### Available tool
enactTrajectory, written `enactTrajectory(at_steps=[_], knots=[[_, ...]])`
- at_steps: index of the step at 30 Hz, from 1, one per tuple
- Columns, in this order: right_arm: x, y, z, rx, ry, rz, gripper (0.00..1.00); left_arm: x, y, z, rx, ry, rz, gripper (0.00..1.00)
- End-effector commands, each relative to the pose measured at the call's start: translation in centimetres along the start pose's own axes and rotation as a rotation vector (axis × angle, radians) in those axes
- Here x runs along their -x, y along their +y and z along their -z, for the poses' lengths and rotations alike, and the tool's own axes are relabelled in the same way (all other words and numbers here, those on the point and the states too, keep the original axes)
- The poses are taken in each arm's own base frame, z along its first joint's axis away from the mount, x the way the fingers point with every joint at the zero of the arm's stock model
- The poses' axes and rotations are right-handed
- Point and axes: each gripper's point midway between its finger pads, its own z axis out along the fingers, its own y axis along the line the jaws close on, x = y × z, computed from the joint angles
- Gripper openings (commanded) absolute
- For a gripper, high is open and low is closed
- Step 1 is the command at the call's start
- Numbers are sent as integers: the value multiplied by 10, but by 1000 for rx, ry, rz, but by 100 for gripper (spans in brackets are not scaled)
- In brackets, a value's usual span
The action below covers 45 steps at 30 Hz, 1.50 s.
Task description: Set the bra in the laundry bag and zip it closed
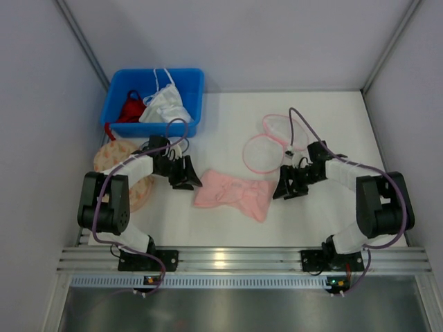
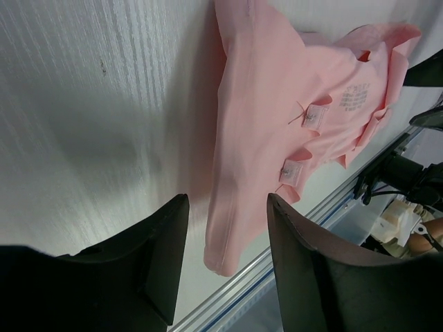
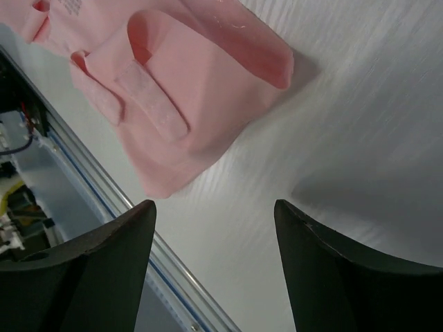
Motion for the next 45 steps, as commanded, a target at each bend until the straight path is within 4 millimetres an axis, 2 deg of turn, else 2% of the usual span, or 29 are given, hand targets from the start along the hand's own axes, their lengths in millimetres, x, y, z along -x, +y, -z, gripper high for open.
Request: enactTrajectory(at_steps=[1, 2, 5, 10, 13, 15, 16, 24, 25, 27, 28, 31, 34, 36, 39, 42, 45], knots=[[13, 14, -7, 91, -96, -62, 71, 14, -6, 0, -41, -48, -20, 54], [14, 12, -9, 85, -113, -69, 72, 13, -6, -1, -44, -49, -17, 54], [2, 3, -17, 58, -101, -122, 72, 13, -3, -3, -47, -55, 2, 53], [5, -12, -28, 26, -103, -184, 72, 12, -2, -5, -51, -70, 17, 51], [3, -18, -35, 13, -88, -216, 69, 11, 0, -6, -51, -72, 26, 49], [0, -23, -39, 5, -85, -219, 62, 11, 0, -6, -50, -74, 25, 49], [0, -23, -40, 7, -85, -225, 55, 11, 0, -6, -50, -75, 26, 48], [6, -18, -54, 27, -70, -207, 32, 5, 4, -10, -52, -62, 31, 47], [8, -16, -55, 36, -65, -196, 24, 3, 5, -11, -50, -56, 34, 47], [9, -13, -54, 43, -52, -194, 17, 3, 5, -10, -51, -59, 28, 44], [11, -12, -53, 45, -55, -183, 9, 2, 6, -11, -52, -57, 25, 43], [14, -4, -47, 65, -67, -170, 0, 2, 8, -13, -50, -53, 23, 39], [19, 6, -39, 82, -86, -150, 0, 3, 9, -15, -51, -46, 30, 38], [25, 13, -33, 89, -107, -136, 0, 5, 5, -14, -67, -45, 25, 33], [34, 19, -25, 94, -137, -117, 0, 10, -4, -10, -96, -55, 7, 19], [39, 24, -22, 98, -143, -117, 0, 16, -15, -1, -122, -84, -22, 1], [44, 29, -18, 101, -149, -115, 0, 21, -29, 11, -140, -130, -62, 0]])
